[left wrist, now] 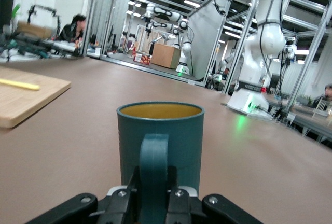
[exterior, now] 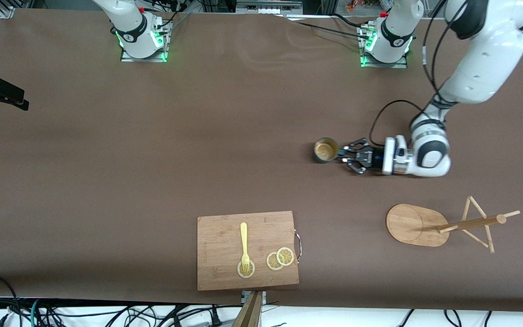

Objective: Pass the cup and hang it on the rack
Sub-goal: 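Carry the mug by its handle toward the wooden rack with the left gripper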

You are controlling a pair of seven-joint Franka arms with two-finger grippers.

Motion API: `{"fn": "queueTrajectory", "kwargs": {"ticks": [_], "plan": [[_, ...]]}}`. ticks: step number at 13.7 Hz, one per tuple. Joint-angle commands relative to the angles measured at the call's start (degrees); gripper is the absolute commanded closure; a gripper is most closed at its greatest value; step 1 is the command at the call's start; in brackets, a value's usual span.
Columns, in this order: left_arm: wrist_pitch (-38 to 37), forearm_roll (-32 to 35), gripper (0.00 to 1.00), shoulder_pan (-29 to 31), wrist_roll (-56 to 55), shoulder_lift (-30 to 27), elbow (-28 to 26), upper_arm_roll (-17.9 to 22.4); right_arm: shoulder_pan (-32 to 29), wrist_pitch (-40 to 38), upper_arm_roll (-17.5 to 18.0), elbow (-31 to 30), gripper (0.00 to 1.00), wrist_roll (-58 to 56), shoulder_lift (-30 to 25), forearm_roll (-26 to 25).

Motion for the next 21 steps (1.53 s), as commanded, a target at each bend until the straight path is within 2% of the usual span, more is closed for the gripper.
{"fn": "queueTrajectory", "kwargs": {"ticks": [1, 4, 7, 9, 10, 13, 19, 21], "plan": [[-7.4, 3.4, 1.0, 7.2, -14.9, -5.1, -0.9, -0.6, -0.7, 0.1, -0.1, 0.0, 0.0, -0.9, -0.3, 0.8], [-14.8, 3.4, 1.0, 14.1, -25.1, -6.6, -0.4, -0.8, -0.4, 0.1, 0.0, 0.0, 0.0, -0.3, -0.2, 0.8], [-23.5, 2.9, 1.0, 17.9, -31.9, -5.9, 2.0, -0.5, -0.6, 0.6, 0.0, 0.0, 0.0, -0.8, -0.1, 0.7], [-27.9, 2.6, 1.0, 21.5, -41.0, -5.9, 2.0, -0.5, -0.8, 0.8, -0.4, 0.0, 0.0, -0.9, 0.0, 0.9], [-28.7, 2.1, 1.0, 22.6, -45.1, -5.8, 2.7, -0.5, -0.7, 0.8, -0.4, 0.0, 0.0, -0.8, 0.0, 1.0], [-30.2, -2.4, 1.0, 24.7, -56.6, -3.1, 9.5, -0.5, -0.7, 2.0, -0.4, 0.1, 0.0, -0.8, 0.4, 1.0], [-29.2, -11.6, 1.0, 26.8, -65.1, 2.7, 10.1, 0.1, -0.5, 2.6, -0.4, 0.0, 0.0, -0.8, 0.4, 1.1], [-29.0, -12.9, 1.0, 26.9, -72.0, 4.6, 14.3, 1.6, -0.6, 2.6, -0.4, 0.0, 0.0, -0.9, 0.4, 1.1]]}}
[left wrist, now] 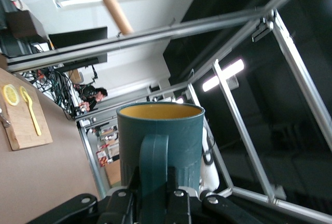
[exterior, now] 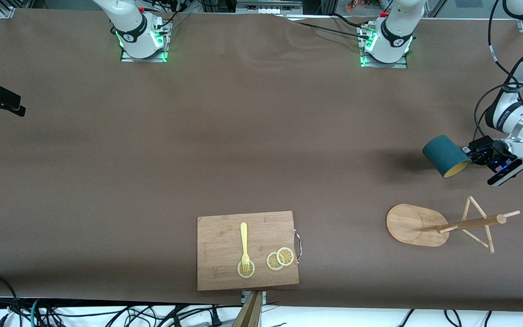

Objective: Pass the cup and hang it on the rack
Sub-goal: 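Carry the mug by its handle toward the wooden rack with the left gripper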

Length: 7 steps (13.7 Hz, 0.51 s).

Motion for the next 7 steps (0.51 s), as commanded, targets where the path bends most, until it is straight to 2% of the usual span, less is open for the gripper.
{"fn": "queueTrajectory", "kwargs": {"ticks": [1, 4, 7], "plan": [[-0.6, -2.4, 1.0, 1.2, -10.9, 2.5, 6.3, 1.0, -0.5, 0.3, 0.0, 0.0, 0.0, -0.8, -0.2, 1.1], [0.6, -7.2, 1.0, 1.3, -22.7, 2.3, 7.6, 1.0, -0.5, 0.3, 0.0, 0.0, 0.0, -0.8, -0.2, 1.4], [2.5, -8.7, 1.0, 0.7, -24.1, 2.5, 8.2, 1.0, -0.5, 0.3, 0.0, 0.0, 0.0, -0.8, -0.2, 1.4]]}}
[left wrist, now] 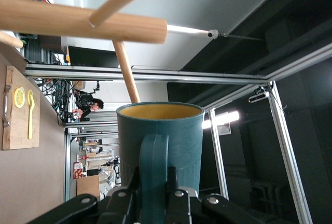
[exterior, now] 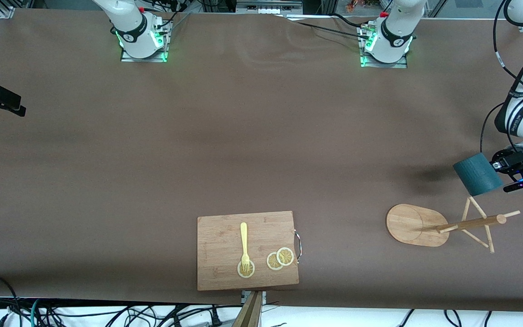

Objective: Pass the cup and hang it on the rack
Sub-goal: 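Carry the mug by its handle toward the wooden rack with the left gripper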

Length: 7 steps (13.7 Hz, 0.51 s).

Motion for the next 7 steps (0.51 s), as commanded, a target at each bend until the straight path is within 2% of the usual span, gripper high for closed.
{"fn": "queueTrajectory", "kwargs": {"ticks": [1, 5, 7], "plan": [[1.5, -1.7, 1.0, -1.0, -1.6, 0.8, 1.1, -0.2, -0.5, 0.3, 0.0, 0.0, 0.0, -0.8, -0.2, 1.2], [3.2, -0.5, 1.0, -2.6, 1.8, 0.6, -0.2, -0.2, -0.5, 0.3, -0.1, 0.0, 0.0, -0.8, -0.2, 1.2], [-0.2, 4.8, 1.0, -1.9, 4.2, 1.0, 0.2, -0.2, -0.5, 0.3, -0.1, 0.0, 0.0, -0.8, -0.2, 1.2]]}}
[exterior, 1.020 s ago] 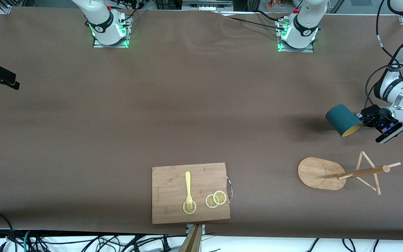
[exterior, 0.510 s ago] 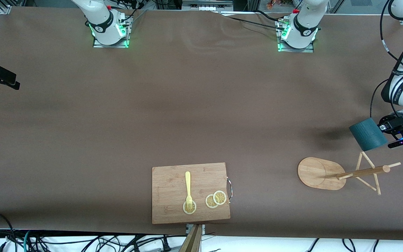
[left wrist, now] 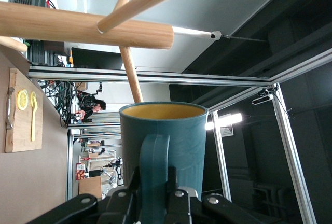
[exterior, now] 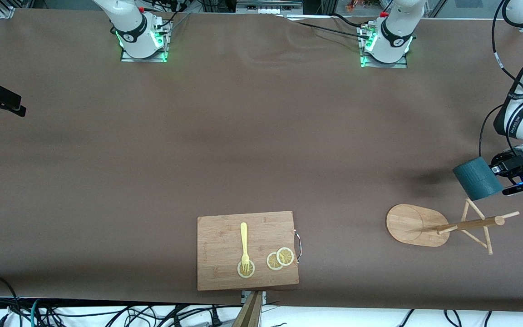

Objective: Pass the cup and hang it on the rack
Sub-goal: 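Carry the mug by its handle toward the wooden rack with the left gripper, then lower the mug onto a rack peg with the left gripper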

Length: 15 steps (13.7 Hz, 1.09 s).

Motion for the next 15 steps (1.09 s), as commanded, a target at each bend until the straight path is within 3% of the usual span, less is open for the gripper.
{"fn": "queueTrajectory", "kwargs": {"ticks": [1, 6, 11, 15], "plan": [[-0.9, 5.0, 1.0, -1.1, 2.9, 0.8, -0.2, -0.1, -0.5, 0.3, 0.0, 0.0, 0.0, -0.8, -0.2, 1.2], [-0.7, 6.4, 1.0, -1.3, 1.4, 0.5, -0.3, -0.1, -0.5, 0.3, 0.1, 0.0, 0.0, -0.8, -0.2, 1.2], [4.0, 0.9, 1.0, -2.0, -8.4, 0.1, 0.9, -0.6, -0.4, 0.3, 0.1, 0.1, 0.0, -0.8, -0.2, 1.4], [8.9, -3.5, 1.0, -4.1, -19.4, 0.4, 5.7, -0.5, -0.6, 0.3, 0.0, 0.0, 0.0, -0.8, -0.2, 1.5]]}}
